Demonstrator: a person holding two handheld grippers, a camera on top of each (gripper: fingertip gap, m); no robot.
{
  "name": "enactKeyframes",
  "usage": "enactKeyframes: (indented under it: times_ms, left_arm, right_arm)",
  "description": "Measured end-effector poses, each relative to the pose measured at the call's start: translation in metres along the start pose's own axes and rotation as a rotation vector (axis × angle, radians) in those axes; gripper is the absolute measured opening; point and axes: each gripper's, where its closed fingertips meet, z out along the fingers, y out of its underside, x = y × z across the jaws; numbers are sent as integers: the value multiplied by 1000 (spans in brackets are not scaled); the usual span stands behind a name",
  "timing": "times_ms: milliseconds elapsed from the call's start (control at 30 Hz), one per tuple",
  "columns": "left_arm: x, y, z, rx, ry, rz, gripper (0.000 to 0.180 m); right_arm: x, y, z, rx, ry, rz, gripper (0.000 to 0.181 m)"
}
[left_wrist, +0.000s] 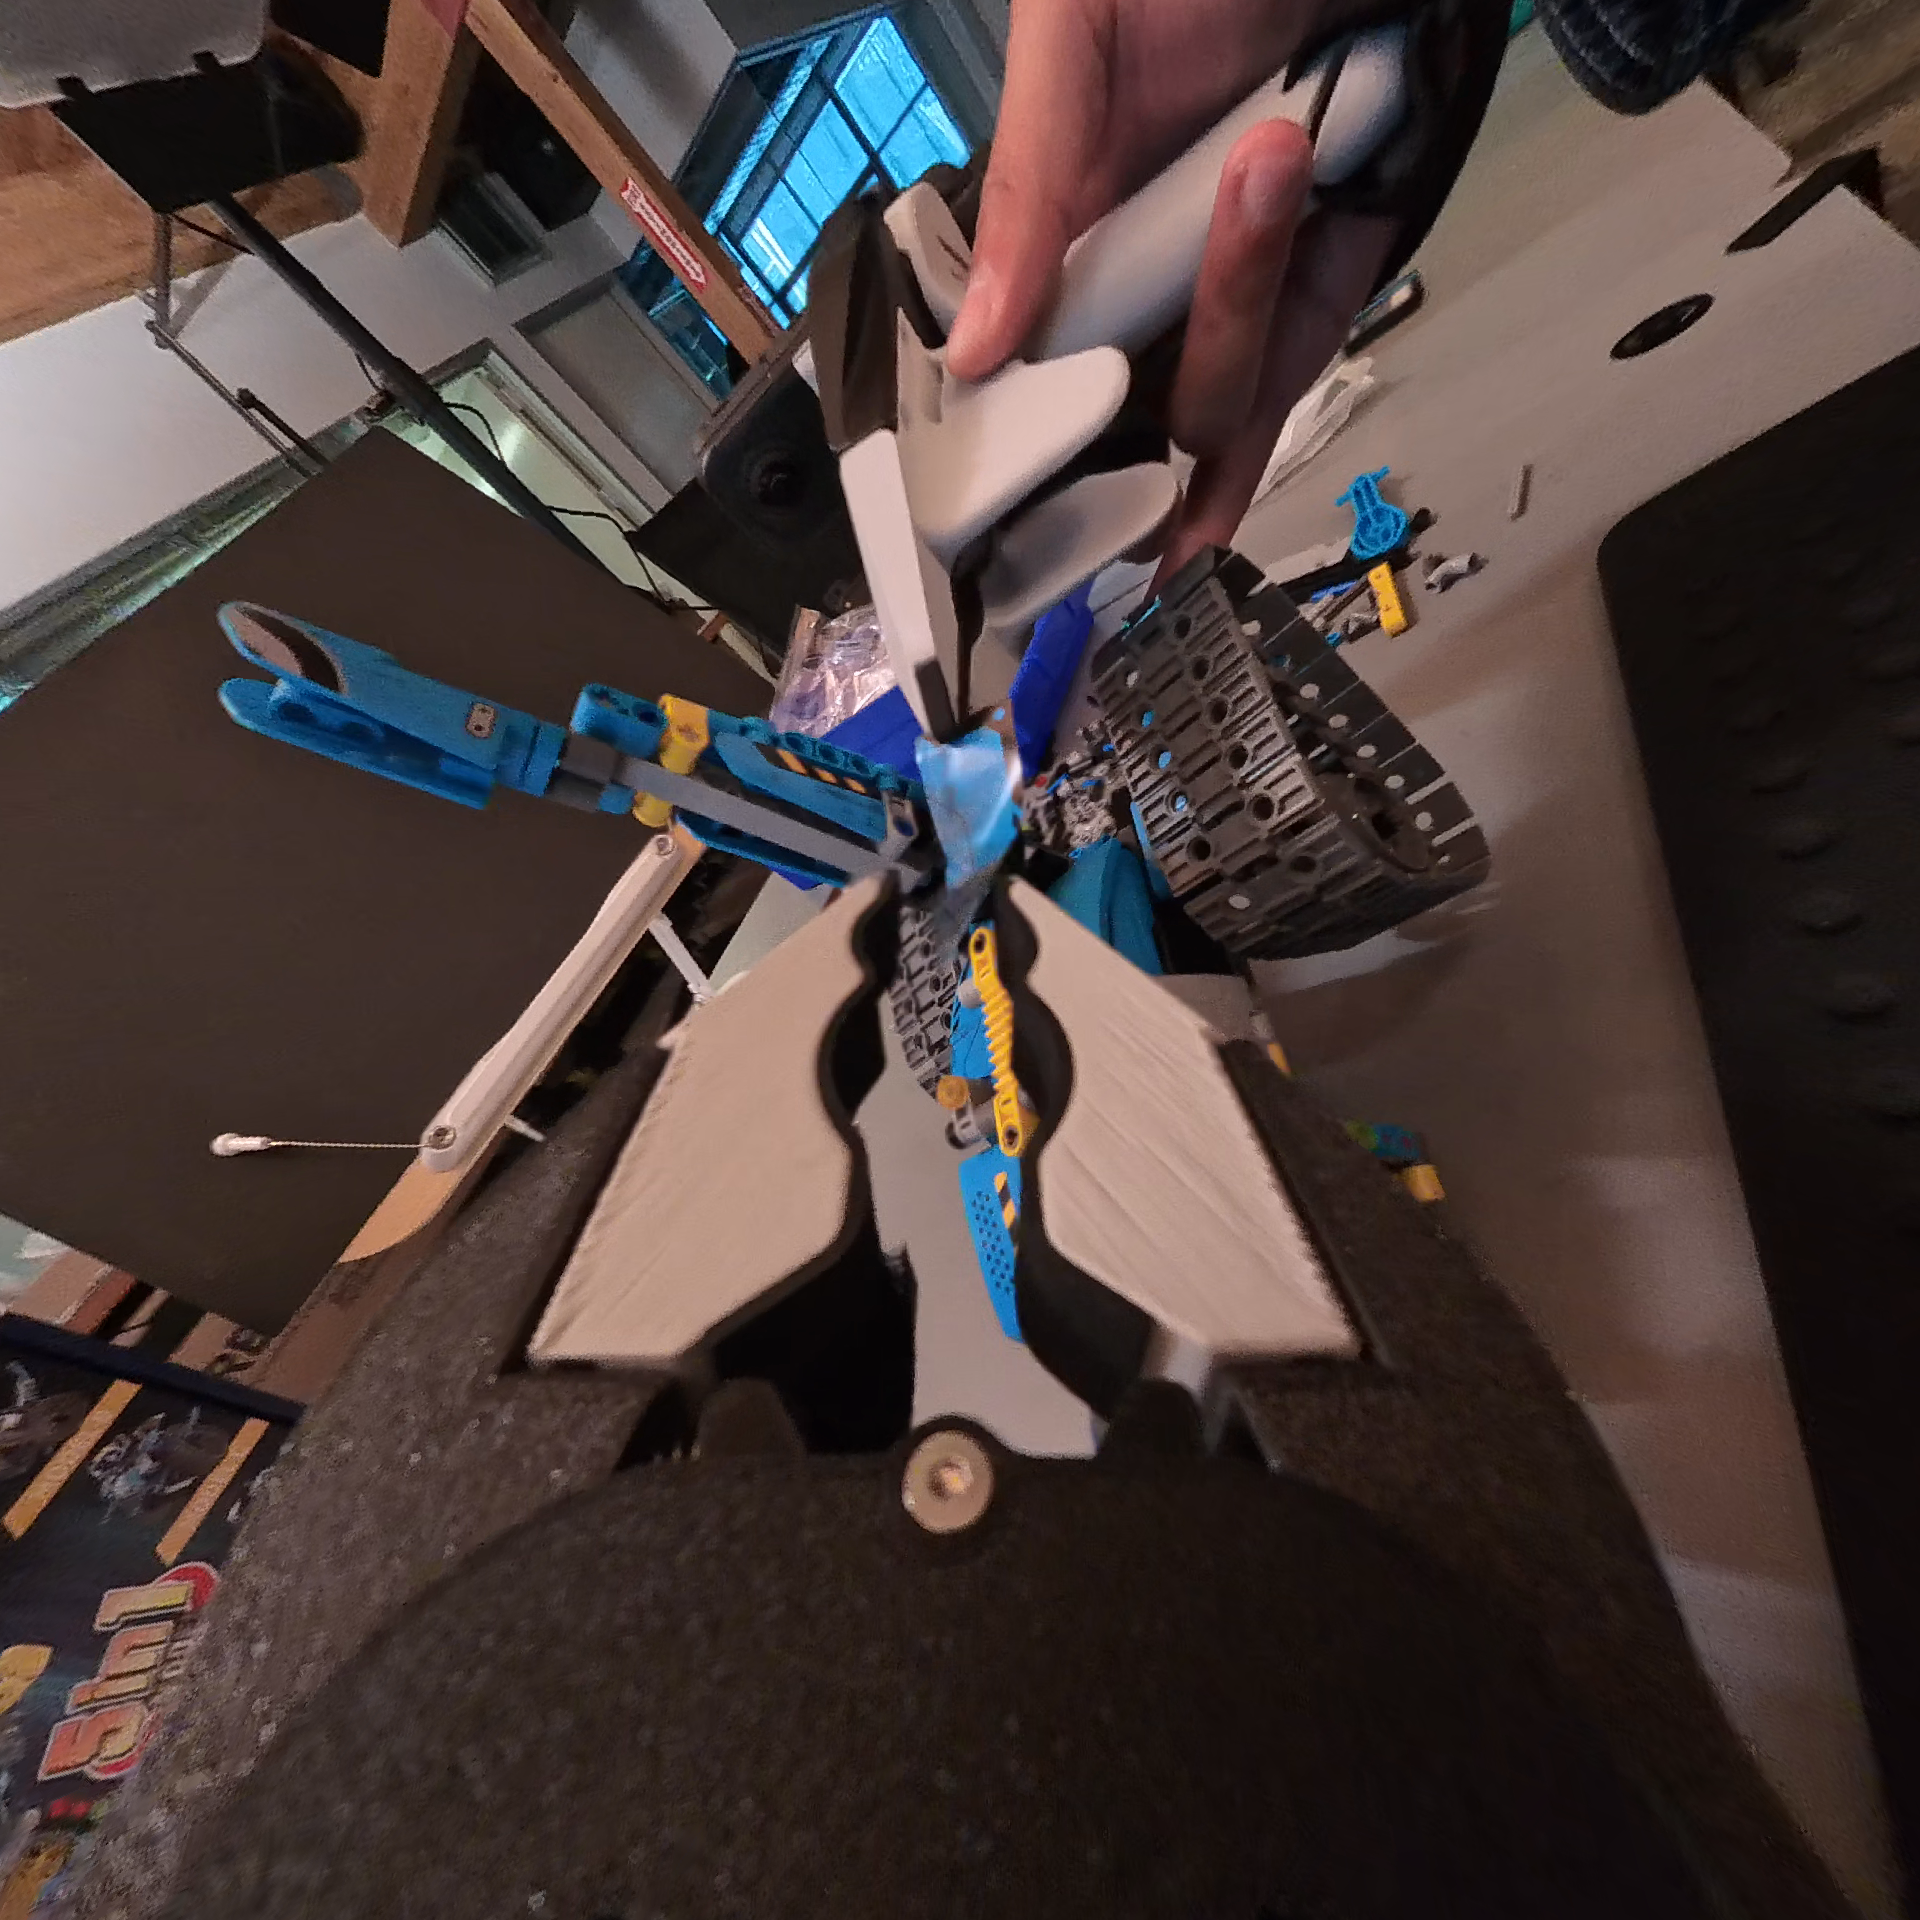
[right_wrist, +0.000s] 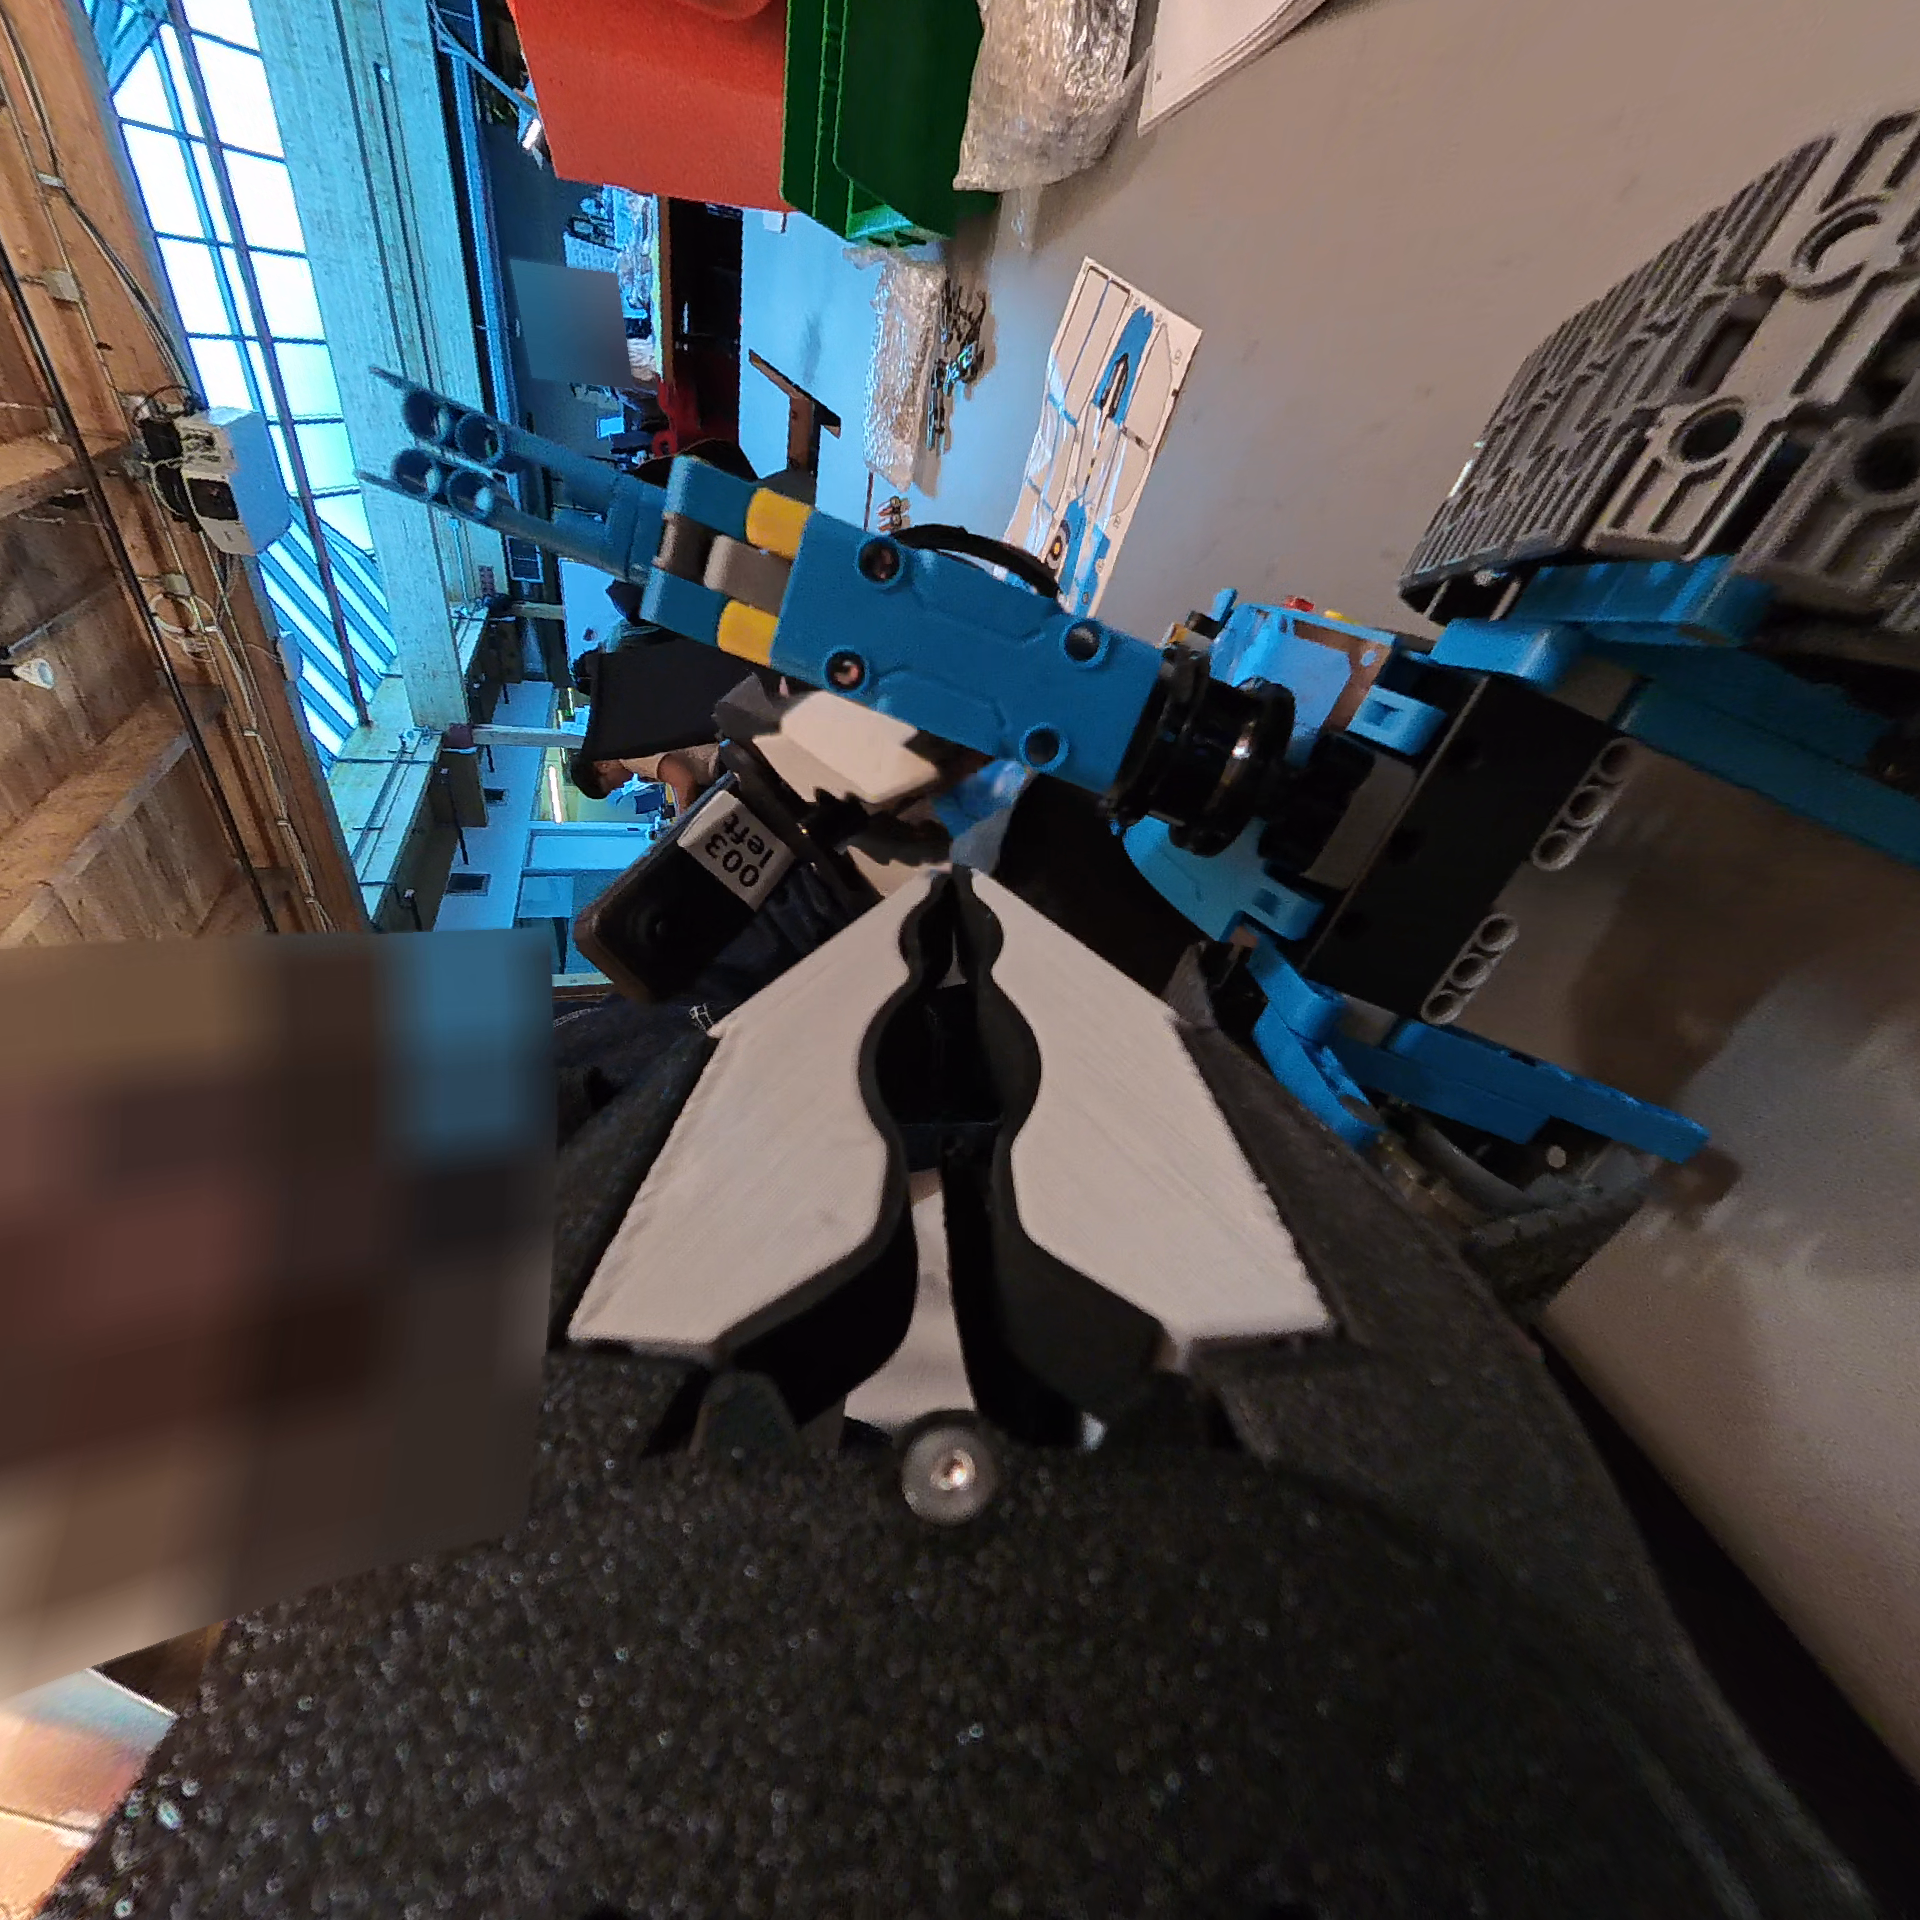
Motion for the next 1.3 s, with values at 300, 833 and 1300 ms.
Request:
enactKeyframes:
  times_ms: [300,833,1300]
  left_arm:
    - [14,14,1,-58,83,96,0]
    - [23,21,6,-125,150,66,0]
    - [28,20,6,-216,219,20,0]
  right_arm:
    - [24,0,1,-6,177,-5,0]
    - [42,4,1,-66,446,-2,0]
    - [44,-2,1,-52,460,-9,0]
